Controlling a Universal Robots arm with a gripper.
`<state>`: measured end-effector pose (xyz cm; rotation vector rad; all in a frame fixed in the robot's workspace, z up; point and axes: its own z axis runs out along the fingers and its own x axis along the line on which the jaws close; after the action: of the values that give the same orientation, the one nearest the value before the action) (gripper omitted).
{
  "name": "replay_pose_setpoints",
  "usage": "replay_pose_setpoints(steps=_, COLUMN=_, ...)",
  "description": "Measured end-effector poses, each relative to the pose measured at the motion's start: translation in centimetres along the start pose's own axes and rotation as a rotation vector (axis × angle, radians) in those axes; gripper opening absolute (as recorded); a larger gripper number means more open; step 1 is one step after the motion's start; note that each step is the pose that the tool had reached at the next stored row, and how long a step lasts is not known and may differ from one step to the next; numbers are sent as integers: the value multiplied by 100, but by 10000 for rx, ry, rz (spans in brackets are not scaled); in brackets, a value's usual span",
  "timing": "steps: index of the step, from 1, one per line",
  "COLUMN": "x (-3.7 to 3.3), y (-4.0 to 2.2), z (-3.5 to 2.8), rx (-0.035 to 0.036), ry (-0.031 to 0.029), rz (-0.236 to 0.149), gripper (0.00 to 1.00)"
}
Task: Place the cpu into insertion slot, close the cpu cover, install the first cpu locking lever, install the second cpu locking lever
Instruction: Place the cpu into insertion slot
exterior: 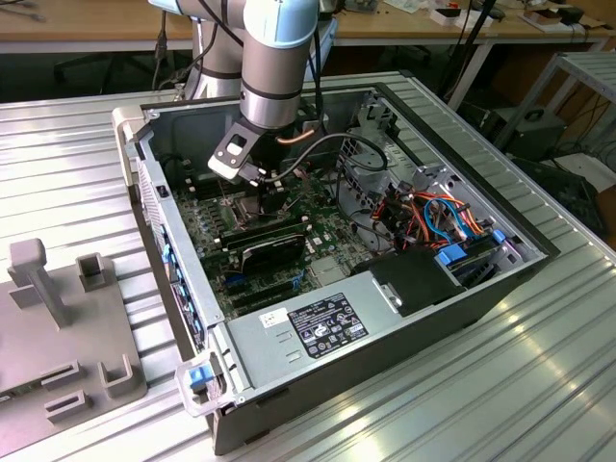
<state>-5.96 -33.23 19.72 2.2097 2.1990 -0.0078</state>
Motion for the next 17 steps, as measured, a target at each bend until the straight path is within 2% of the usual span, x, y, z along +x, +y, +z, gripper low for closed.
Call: replay_pose_setpoints(steps=17, x=5, y=0, z=38, rx=8, ry=1, rz=-80, gripper=55)
